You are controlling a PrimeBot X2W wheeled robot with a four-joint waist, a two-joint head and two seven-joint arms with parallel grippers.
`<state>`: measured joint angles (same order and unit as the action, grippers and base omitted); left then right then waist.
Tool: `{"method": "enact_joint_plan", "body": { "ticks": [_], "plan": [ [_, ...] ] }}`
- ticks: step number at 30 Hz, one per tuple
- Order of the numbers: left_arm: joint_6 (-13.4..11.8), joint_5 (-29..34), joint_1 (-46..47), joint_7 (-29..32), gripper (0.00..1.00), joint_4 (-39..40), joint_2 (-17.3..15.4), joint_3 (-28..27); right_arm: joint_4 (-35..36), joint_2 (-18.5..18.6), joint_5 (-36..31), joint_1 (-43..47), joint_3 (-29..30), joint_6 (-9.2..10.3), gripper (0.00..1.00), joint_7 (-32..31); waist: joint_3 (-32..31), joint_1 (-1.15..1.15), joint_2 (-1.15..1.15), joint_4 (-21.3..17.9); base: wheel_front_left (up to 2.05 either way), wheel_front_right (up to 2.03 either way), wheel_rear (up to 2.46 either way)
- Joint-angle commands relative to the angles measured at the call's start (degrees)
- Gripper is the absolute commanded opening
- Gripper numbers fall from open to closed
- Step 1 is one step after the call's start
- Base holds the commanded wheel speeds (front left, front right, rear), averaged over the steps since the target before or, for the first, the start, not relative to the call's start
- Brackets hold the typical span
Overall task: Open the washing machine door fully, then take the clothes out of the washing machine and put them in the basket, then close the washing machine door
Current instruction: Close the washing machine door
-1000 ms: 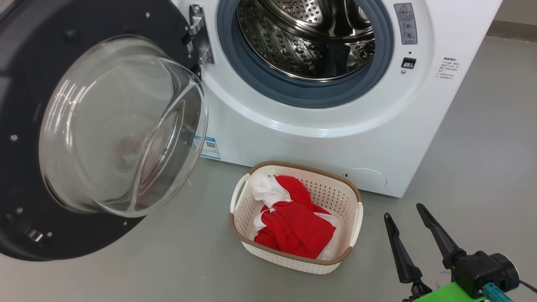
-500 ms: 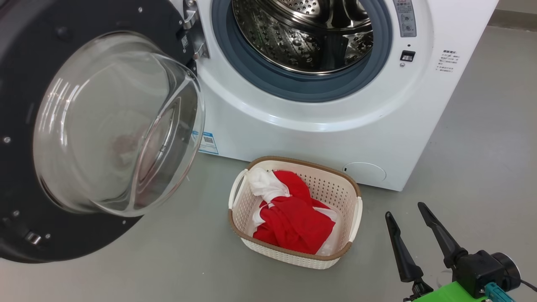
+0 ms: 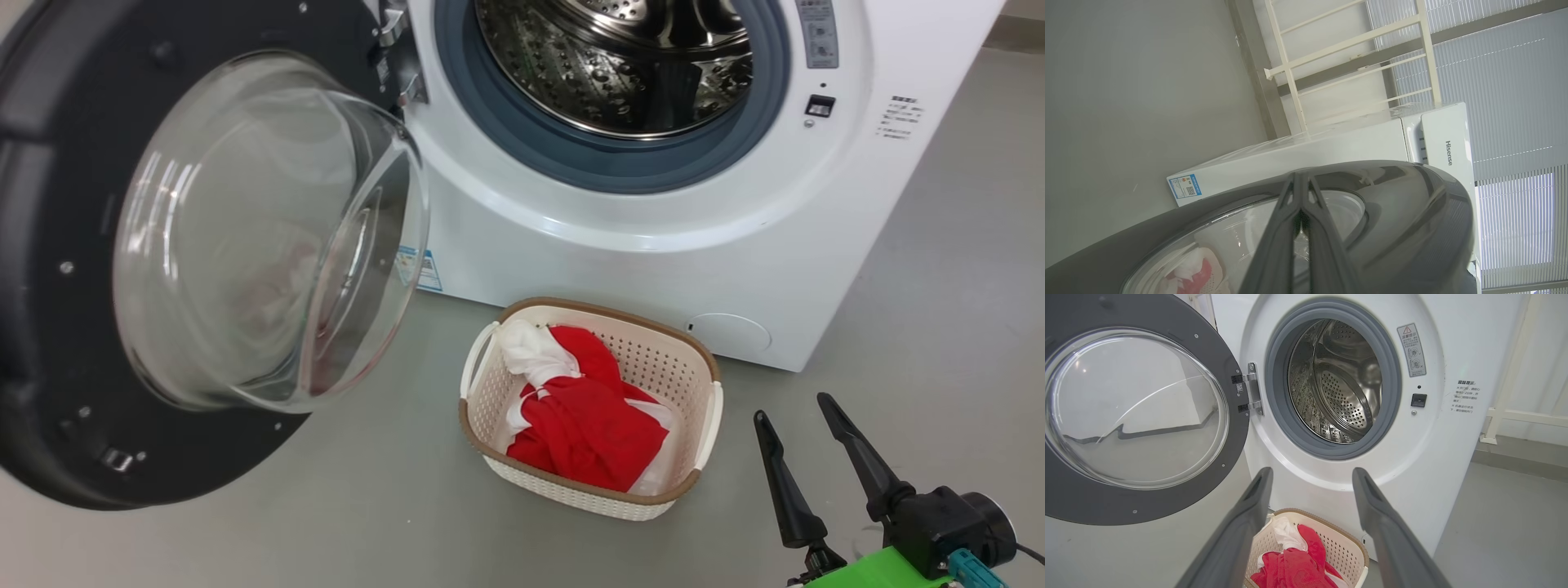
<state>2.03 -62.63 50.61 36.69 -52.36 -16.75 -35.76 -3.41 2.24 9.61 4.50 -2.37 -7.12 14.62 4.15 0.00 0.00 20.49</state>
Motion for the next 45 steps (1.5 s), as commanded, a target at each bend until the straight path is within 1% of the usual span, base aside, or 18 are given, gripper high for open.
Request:
{"method": "enact_joint_plan", "body": {
  "ticks": [1,8,19,22,23,30,35,40,45],
  "plan": [
    [0.0,-0.8,-1.1,1.4,0.00,2.2,-0.8,0.2,1.3,0.6,0.3,-1.4,-1.1,-0.36,1.00,0.3,0.2,0.00,0.00,0.6,0.00,0.00,0.00],
    [-2.0,-2.1,-3.8,4.7,0.00,10.4,3.3,0.7,1.4,0.6,0.7,-1.8,-1.3,-0.36,1.00,0.4,0.6,0.00,0.00,2.3,0.00,0.00,0.00],
    [-6.9,-4.0,-10.4,10.0,0.00,26.2,10.1,1.6,1.3,0.6,1.3,-2.1,-1.1,-0.36,1.00,0.4,0.2,0.00,0.00,3.6,0.00,0.00,0.00],
    [-8.2,-4.5,-12.3,11.6,0.00,30.6,11.4,2.4,1.3,0.6,1.4,-2.1,-1.1,-0.36,1.00,0.4,0.1,0.00,0.00,3.7,0.00,0.00,0.00],
    [-8.2,-4.5,-12.3,11.6,0.00,30.6,11.4,2.4,1.3,0.6,1.4,-2.1,-1.1,-0.36,1.00,0.4,0.1,0.00,0.00,3.7,0.00,0.00,0.00],
    [-10.8,-6.9,-16.2,14.0,0.00,39.8,13.5,5.5,1.4,0.6,1.7,-2.4,-1.3,-0.36,1.00,0.4,0.3,0.00,0.00,3.3,0.00,0.00,0.00],
    [-12.5,-10.8,-18.4,14.6,0.00,44.3,13.8,7.8,1.3,0.6,2.0,-2.7,-1.3,-0.36,1.00,0.4,0.6,0.00,0.00,2.5,0.00,0.00,0.00],
    [-14.2,-15.3,-21.7,13.3,0.00,48.4,13.8,12.0,1.4,0.6,2.2,-3.2,-1.3,-0.36,1.00,0.4,1.2,0.00,0.00,1.1,0.00,0.00,0.00],
    [-15.3,-20.1,-24.7,11.1,0.00,52.3,13.9,16.4,1.3,0.6,2.3,-3.5,-1.2,-0.36,1.00,0.4,1.9,0.00,0.00,-0.4,0.00,0.00,0.00]
  ]
}}
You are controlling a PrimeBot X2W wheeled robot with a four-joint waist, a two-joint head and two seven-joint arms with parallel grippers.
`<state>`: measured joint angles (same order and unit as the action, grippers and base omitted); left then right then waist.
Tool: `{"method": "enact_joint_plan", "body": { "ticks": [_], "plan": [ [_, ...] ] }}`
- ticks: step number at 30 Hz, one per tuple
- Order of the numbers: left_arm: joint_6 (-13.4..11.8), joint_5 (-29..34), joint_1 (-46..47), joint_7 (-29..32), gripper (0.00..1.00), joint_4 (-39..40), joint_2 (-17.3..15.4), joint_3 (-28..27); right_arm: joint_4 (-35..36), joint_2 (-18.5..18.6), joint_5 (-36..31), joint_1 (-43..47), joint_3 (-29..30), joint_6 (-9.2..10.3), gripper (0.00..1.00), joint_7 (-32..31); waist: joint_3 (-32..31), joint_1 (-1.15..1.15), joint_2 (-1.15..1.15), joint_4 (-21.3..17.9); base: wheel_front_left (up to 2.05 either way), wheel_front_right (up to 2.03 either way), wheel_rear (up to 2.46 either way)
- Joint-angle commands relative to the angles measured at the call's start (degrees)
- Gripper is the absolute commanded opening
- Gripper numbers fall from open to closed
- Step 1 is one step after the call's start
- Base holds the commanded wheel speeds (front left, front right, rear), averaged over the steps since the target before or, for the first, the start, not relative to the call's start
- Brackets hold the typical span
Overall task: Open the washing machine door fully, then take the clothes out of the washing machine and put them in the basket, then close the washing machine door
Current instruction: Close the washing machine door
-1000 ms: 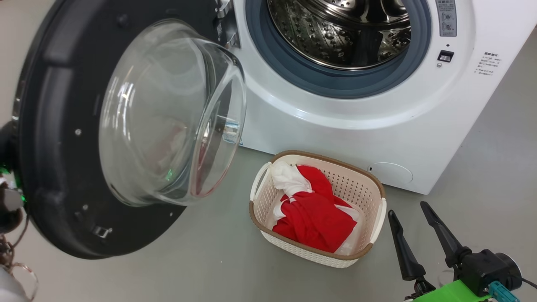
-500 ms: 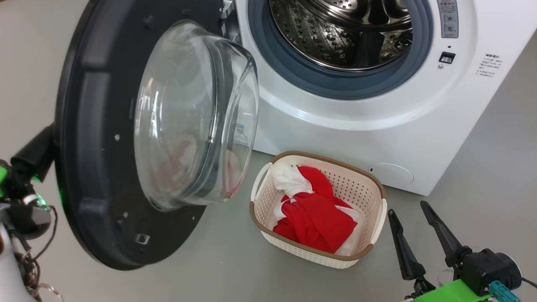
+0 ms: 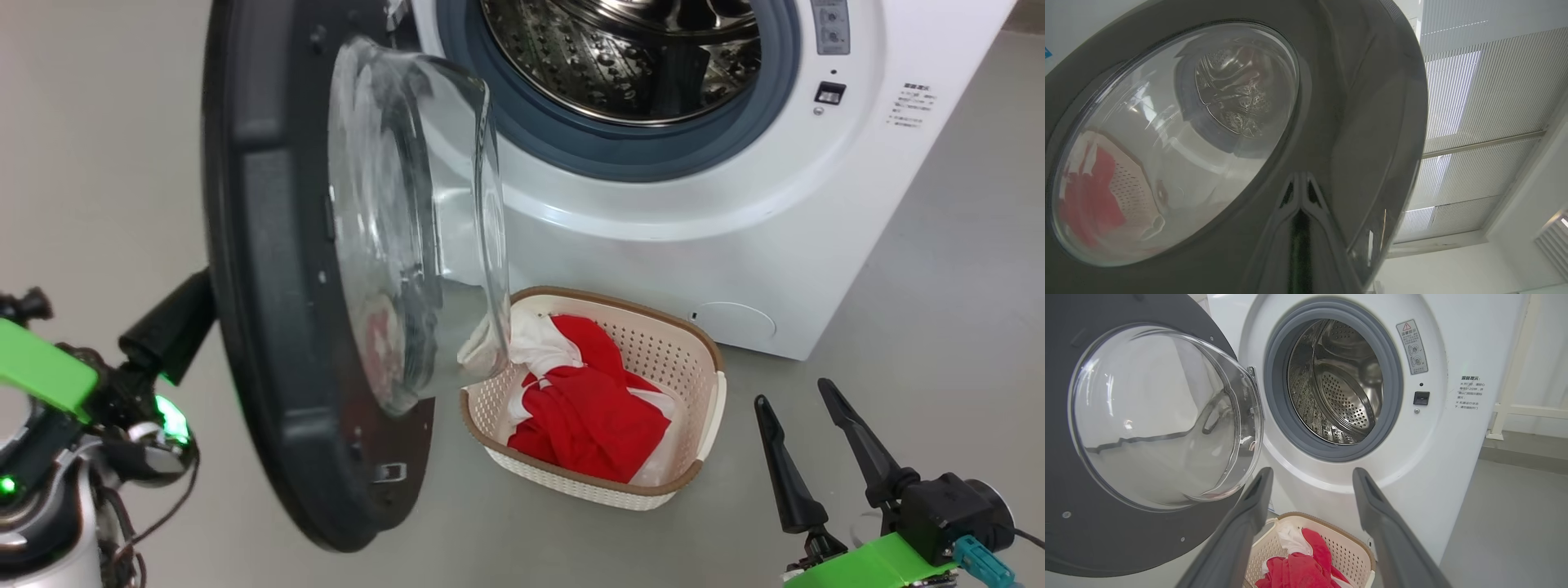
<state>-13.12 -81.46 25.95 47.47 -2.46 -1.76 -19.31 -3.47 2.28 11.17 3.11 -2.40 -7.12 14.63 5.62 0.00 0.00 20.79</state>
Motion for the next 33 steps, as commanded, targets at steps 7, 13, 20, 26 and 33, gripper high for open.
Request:
{"method": "enact_joint_plan", "body": {
  "ticks": [7,13,20,26,33],
  "plan": [
    [-1.3,-8.6,-2.8,-3.3,0.00,6.8,-1.1,4.7,1.5,0.6,0.9,-2.6,-0.9,-0.36,1.00,0.4,1.4,0.00,0.00,-3.2,0.00,0.00,0.00],
    [-0.8,-10.6,-4.4,-5.4,0.00,9.1,-1.1,8.6,1.4,0.6,1.1,-2.7,-0.8,-0.36,1.00,0.4,1.6,0.00,0.00,-5.0,0.00,0.00,0.00],
    [0.3,-12.2,-4.5,-7.6,0.00,9.8,-1.1,12.3,1.6,0.6,1.4,-3.2,-1.0,-0.36,1.00,0.4,2.3,0.00,0.00,-7.6,0.00,0.00,0.00],
    [1.4,-12.6,-4.1,-9.0,0.00,9.5,-1.1,14.1,1.6,0.6,1.5,-3.2,-0.7,-0.36,1.00,0.4,3.0,0.00,0.00,-9.5,0.00,0.00,0.00],
    [3.7,-12.8,-1.7,-11.4,0.00,7.7,-1.1,16.3,1.9,0.6,1.5,-3.8,-1.0,-0.36,1.00,0.4,4.8,0.00,0.00,-12.8,0.00,0.00,0.00]
  ]
}}
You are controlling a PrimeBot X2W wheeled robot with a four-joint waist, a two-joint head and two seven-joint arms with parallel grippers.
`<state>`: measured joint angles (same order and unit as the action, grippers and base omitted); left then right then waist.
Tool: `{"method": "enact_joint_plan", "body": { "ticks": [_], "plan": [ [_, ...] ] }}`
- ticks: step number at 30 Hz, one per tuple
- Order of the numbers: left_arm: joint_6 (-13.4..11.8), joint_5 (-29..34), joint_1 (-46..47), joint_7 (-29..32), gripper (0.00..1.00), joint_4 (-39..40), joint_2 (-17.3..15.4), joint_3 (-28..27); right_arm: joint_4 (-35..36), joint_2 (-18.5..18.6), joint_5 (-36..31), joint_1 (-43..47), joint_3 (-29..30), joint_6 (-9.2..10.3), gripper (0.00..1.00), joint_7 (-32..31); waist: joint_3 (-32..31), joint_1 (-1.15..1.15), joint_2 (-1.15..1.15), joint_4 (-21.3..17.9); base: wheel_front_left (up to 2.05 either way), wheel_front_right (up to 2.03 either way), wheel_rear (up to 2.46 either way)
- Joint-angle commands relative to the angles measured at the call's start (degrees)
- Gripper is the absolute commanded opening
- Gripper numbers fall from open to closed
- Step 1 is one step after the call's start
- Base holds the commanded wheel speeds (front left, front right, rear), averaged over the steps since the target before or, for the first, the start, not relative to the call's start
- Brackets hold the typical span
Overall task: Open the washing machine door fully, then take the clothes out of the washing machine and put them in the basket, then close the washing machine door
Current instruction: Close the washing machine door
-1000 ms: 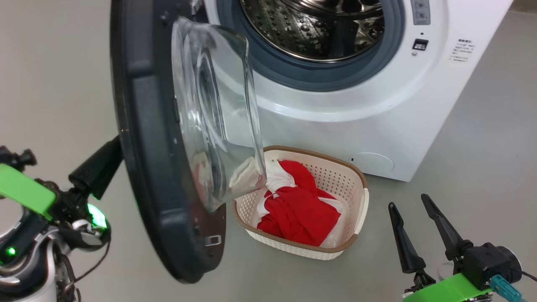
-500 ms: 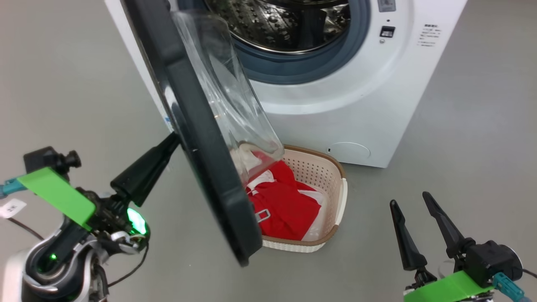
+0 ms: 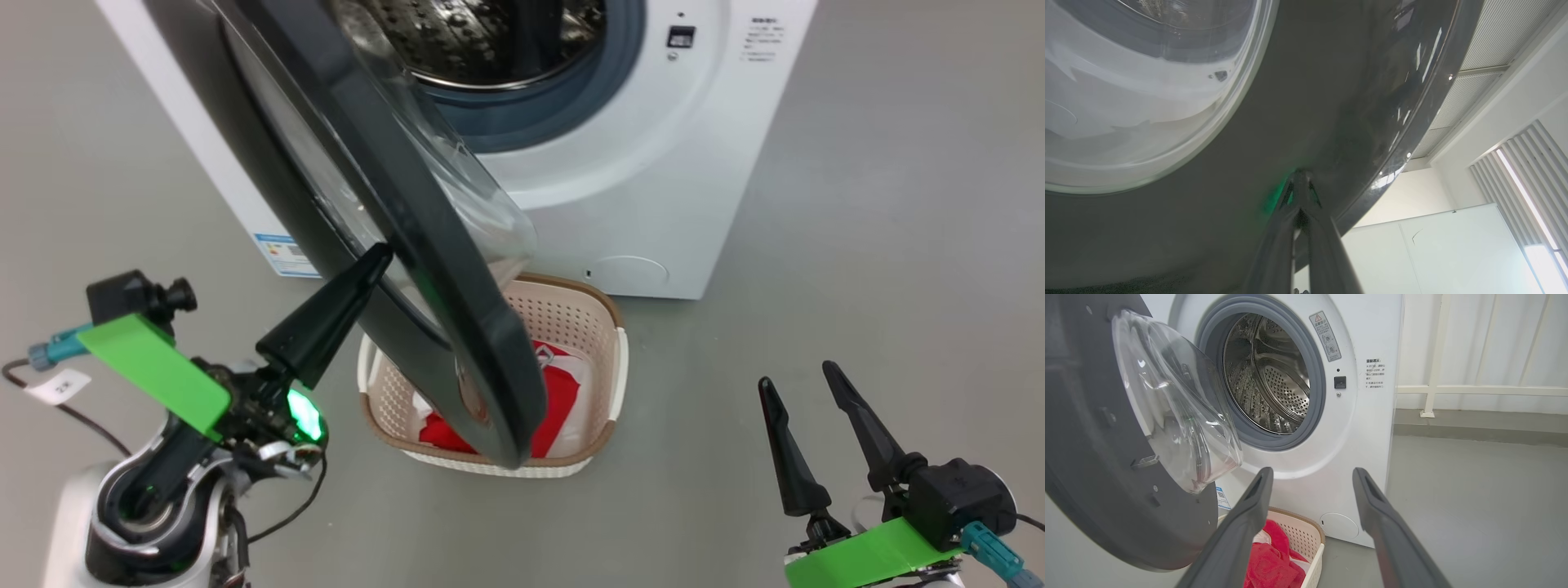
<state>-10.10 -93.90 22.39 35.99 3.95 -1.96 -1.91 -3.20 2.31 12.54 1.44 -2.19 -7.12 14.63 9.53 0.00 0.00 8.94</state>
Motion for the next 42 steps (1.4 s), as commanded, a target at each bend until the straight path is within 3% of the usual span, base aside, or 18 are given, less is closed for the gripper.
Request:
{"method": "enact_joint_plan", "body": {
  "ticks": [1,23,42],
  "plan": [
    [0.9,-0.5,2.2,-0.3,0.00,1.0,-0.9,-0.8,1.6,0.6,0.2,-2.2,-1.3,-0.36,1.00,0.4,1.1,0.00,0.00,-1.4,0.00,0.00,0.00],
    [4.6,-2.1,11.7,-6.0,0.00,-4.4,-0.9,1.5,2.1,0.6,0.5,-4.0,-1.4,-0.36,1.00,0.4,6.0,0.00,0.00,-10.4,0.00,0.00,0.00],
    [8.8,-1.2,23.3,-8.5,0.00,-16.2,-0.9,0.7,2.7,0.6,-0.4,-5.7,-1.7,-0.36,1.00,0.4,10.6,0.00,0.00,-13.5,0.00,0.00,0.00]
  ]
}}
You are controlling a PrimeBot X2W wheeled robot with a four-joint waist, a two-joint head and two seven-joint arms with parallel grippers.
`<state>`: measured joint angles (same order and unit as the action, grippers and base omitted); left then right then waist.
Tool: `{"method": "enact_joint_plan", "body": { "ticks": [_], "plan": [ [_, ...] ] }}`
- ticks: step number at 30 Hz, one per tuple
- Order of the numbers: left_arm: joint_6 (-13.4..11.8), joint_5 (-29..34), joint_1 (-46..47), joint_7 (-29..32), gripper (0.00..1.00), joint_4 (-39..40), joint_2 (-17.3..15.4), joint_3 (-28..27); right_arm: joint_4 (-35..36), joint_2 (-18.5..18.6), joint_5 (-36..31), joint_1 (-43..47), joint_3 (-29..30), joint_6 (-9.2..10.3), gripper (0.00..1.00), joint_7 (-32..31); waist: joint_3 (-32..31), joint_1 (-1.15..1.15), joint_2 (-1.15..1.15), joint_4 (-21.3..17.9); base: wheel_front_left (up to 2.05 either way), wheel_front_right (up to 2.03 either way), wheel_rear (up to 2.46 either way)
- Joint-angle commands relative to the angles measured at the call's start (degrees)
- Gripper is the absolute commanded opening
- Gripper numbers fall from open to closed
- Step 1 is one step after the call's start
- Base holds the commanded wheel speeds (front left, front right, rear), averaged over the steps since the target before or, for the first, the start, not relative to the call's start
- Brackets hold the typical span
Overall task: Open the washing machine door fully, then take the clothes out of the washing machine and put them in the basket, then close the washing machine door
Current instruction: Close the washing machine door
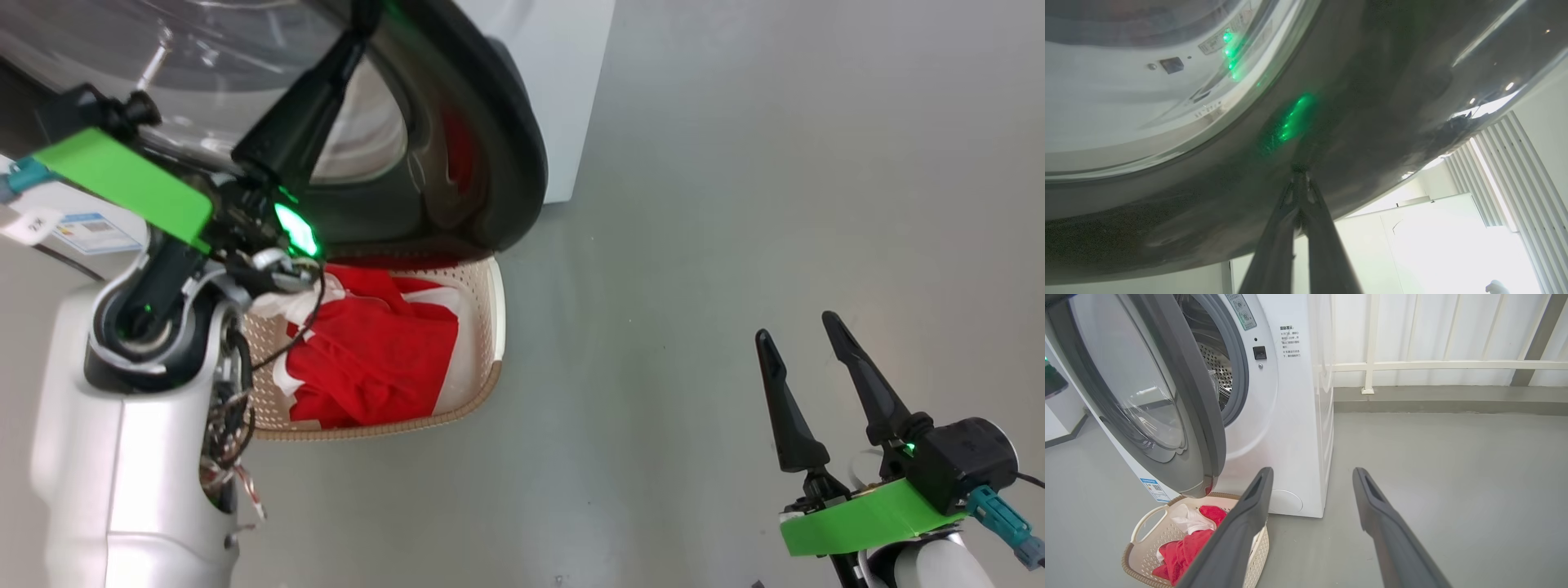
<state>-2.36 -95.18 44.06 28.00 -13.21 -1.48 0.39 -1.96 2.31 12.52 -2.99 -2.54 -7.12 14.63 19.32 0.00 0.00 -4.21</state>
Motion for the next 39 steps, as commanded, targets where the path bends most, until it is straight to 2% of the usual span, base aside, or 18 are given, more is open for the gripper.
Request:
{"method": "enact_joint_plan", "body": {
  "ticks": [1,16,28,39],
  "plan": [
    [1.3,0.1,2.3,-0.7,0.00,0.3,-1.4,-1.6,1.5,0.6,-0.4,-1.4,-1.3,-0.36,1.00,0.4,1.2,0.00,0.00,-0.4,0.00,0.00,0.00],
    [4.3,0.2,11.0,-1.1,0.00,-7.6,-1.4,-0.8,1.4,0.6,-1.1,-3.0,-2.5,-0.36,1.00,0.4,5.3,0.00,0.00,-2.0,0.00,0.00,0.00],
    [5.3,1.4,15.4,-1.3,0.00,-11.3,-2.3,-1.0,1.1,0.6,-0.4,-3.7,-3.5,-0.36,1.00,0.4,6.9,0.00,0.00,-3.7,0.00,0.00,0.00],
    [6.3,1.5,17.1,-1.3,0.00,-13.4,-2.4,-1.2,0.9,0.6,-0.5,-4.1,-3.5,-0.36,1.00,0.4,7.6,0.00,0.00,-3.8,0.00,0.00,0.00]
  ]
}}
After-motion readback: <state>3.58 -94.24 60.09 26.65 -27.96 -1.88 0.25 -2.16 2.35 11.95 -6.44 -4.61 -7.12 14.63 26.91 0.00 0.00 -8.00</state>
